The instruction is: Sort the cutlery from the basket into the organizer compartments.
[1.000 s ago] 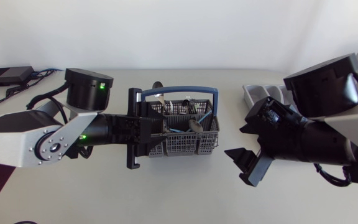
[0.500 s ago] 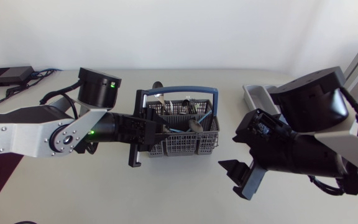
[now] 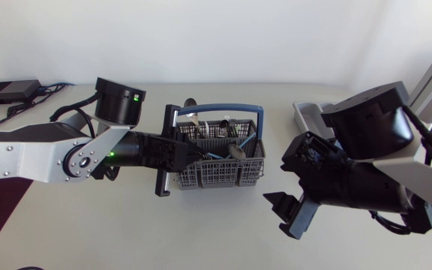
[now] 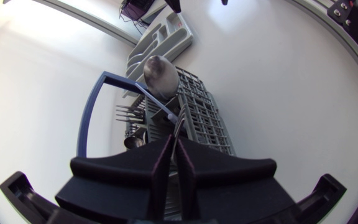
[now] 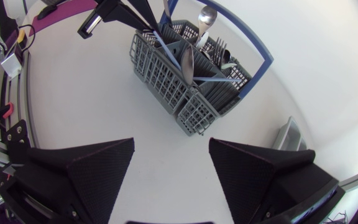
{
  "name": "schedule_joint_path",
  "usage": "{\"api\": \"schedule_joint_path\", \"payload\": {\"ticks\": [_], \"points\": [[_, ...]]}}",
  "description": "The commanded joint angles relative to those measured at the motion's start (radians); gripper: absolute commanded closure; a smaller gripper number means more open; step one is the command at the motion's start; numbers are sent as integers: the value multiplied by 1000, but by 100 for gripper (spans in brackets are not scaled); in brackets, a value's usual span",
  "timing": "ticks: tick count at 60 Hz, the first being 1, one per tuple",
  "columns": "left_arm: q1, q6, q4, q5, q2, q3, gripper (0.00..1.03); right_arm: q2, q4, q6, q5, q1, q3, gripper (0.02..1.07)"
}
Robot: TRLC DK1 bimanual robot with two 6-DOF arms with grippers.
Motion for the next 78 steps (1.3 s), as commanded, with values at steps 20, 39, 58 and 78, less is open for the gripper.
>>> {"api": "schedule_joint_path", "payload": {"ticks": [20, 39, 58, 78], "points": [[88, -93, 15, 87, -77, -18, 100, 17, 23, 23, 5, 16, -39, 20], [183, -340, 224, 167, -174, -138, 100, 18, 23, 39, 22, 45, -39, 20], [284, -647, 221, 291, -228, -104, 100, 27, 23, 46, 36, 68, -25, 20], [279, -876, 184, 290, -283, -76, 100, 17, 21, 46, 37, 83, -5, 20]]}}
